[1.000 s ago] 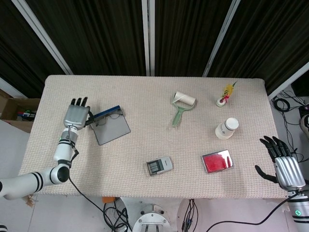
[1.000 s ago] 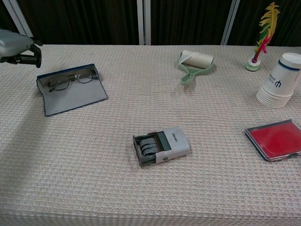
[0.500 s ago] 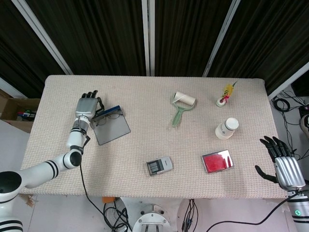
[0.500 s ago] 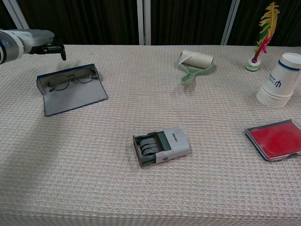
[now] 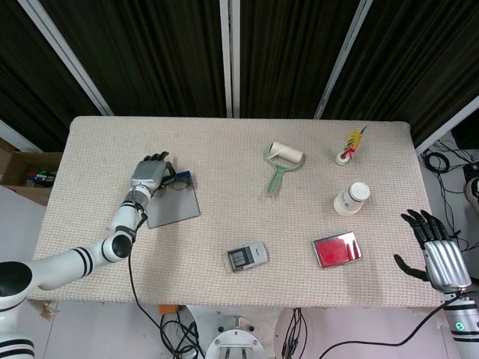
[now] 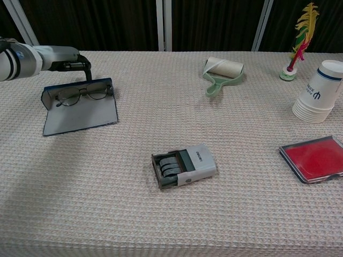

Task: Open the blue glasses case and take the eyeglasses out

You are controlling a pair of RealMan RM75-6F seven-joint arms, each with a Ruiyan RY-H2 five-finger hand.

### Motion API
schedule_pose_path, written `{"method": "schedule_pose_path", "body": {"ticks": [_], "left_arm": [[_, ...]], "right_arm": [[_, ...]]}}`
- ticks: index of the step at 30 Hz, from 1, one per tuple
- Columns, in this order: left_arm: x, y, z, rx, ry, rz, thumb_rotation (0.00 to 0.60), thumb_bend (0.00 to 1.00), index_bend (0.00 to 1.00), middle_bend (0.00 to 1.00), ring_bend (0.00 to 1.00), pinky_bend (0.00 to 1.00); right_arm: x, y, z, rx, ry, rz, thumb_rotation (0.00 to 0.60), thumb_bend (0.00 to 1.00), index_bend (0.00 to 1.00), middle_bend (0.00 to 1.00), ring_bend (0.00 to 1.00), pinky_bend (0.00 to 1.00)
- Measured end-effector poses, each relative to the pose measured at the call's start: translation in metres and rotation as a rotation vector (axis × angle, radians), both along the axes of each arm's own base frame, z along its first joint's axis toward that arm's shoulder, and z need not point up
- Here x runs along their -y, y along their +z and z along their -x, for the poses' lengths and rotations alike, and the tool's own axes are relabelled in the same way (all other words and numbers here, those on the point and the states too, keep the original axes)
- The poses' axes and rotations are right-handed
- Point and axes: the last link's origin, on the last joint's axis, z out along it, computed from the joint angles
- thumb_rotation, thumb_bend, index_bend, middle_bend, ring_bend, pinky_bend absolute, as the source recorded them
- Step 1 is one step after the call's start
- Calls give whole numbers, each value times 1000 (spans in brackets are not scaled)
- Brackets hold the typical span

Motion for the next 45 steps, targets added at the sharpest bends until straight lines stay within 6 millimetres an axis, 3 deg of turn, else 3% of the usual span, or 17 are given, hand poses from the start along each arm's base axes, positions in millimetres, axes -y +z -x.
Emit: {"method": "schedule_pose_path", "body": {"ticks": [5,9,12,14,20,24,45], "left_arm": [[17,6,-2,19,-35,16,0,591,354,39,50,105],[24,13,-1,22,-66,3,10,448,255,39,51,105],[27,19,3,12,-87,-14,101,421,252,39,51,105],[29,22,6,-7,-98,-27,192,422,266,39,51,105],[31,15,11,-25,-95,-19,395,421,290,39,51,105],[28,10,13,-30,-85,-24,475,421,329,39,51,105],[21,0,15,-34,-54,-32,519,437,430,66,51,105]], "right_arm": [[1,-2,-1,1,5,-4,600,202,138,110,0,107],[0,-1,-2,0,8,0,600,202,138,110,0,107],[0,-1,-3,-1,10,1,600,201,138,109,0,107],[-1,-1,-3,-1,10,0,600,201,138,110,0,107],[-1,-3,-4,-1,9,-3,600,201,138,110,0,107],[-1,-2,-4,-2,7,-3,600,201,138,110,0,107],[0,-2,0,3,-6,-3,600,200,138,109,0,107]]}}
